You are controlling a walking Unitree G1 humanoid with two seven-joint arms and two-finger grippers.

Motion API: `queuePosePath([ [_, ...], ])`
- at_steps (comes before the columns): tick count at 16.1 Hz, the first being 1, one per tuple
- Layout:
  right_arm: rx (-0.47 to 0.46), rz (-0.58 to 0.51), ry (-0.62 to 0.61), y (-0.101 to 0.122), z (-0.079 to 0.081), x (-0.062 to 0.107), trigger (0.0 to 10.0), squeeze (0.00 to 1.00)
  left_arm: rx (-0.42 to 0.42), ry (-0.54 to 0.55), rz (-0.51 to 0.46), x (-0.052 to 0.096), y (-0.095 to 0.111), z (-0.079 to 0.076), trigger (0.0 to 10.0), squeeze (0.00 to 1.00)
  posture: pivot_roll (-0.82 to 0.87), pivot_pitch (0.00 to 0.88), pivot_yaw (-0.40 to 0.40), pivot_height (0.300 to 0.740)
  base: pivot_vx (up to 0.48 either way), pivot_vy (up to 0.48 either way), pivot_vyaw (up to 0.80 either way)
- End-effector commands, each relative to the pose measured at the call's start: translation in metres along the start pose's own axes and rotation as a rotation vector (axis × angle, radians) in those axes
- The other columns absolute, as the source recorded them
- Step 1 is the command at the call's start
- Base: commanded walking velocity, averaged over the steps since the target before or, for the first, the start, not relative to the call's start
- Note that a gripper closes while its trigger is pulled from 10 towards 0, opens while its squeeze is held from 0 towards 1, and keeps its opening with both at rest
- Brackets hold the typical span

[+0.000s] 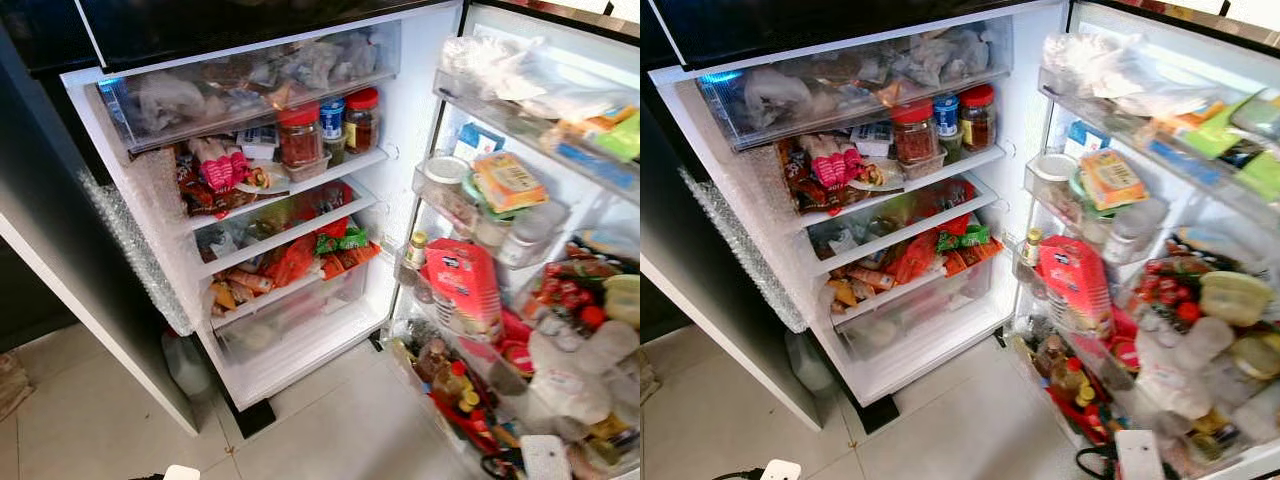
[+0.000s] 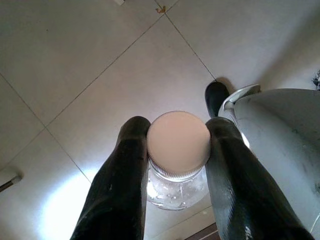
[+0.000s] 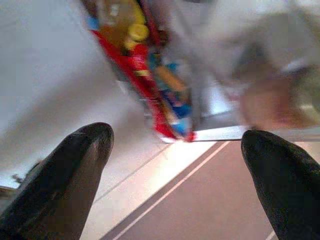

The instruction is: Restocking fridge

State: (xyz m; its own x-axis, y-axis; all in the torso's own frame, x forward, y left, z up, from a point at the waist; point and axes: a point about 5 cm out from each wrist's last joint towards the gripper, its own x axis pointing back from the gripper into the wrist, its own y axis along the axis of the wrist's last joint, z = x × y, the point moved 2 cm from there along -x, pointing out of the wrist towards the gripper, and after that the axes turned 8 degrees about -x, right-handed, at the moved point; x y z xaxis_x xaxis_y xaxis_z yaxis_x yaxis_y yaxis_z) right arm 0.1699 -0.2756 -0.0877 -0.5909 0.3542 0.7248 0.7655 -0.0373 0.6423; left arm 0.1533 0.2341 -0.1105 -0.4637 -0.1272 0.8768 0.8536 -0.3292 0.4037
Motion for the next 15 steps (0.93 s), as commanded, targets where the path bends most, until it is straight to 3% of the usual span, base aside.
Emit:
queuePosePath([
  [1,-0.003,-0.006,0.011,0.003,0.003,-0.001,10.0,0.0,0.01,-0.004,0.011,0.0,-0.003,0.0,10.0,0.0,0.0,0.0,-0.003,0.74,0.0,0.0,0.0],
  [6,-0.062,0.041,0.041,-0.005,0.013,0.001,10.0,0.0,0.014,-0.007,0.009,0.0,-0.002,-0.001,10.0,0.0,0.0,0.0,-0.003,0.74,0.0,0.0,0.0],
  [8,-0.149,0.082,0.049,-0.012,0.017,0.002,10.0,0.0,0.014,-0.012,0.007,0.0,-0.002,-0.001,10.0,0.0,-0.01,0.0,-0.002,0.74,0.0,0.0,0.0],
  [9,-0.272,0.13,0.052,-0.019,0.021,0.004,10.0,0.0,0.023,-0.02,0.001,0.0,-0.002,-0.002,10.0,0.0,-0.01,0.0,-0.001,0.74,0.0,0.0,0.0],
  [11,-0.407,0.18,0.069,-0.027,0.029,0.006,10.0,0.0,0.034,-0.025,-0.006,0.0,-0.002,-0.003,10.0,0.0,0.0,0.0,-0.001,0.74,0.0,0.0,0.0],
  [14,-0.456,0.239,0.098,-0.037,0.04,0.01,10.0,0.0,0.056,-0.033,-0.015,0.001,-0.002,-0.004,10.0,0.0,0.0,0.0,-0.003,0.74,0.0,0.0,0.0],
  [15,-0.531,0.272,0.085,-0.044,0.037,0.012,10.0,0.0,0.065,-0.036,-0.018,0.001,-0.001,-0.004,10.0,0.0,0.0,0.0,-0.004,0.74,0.0,0.0,0.0],
])
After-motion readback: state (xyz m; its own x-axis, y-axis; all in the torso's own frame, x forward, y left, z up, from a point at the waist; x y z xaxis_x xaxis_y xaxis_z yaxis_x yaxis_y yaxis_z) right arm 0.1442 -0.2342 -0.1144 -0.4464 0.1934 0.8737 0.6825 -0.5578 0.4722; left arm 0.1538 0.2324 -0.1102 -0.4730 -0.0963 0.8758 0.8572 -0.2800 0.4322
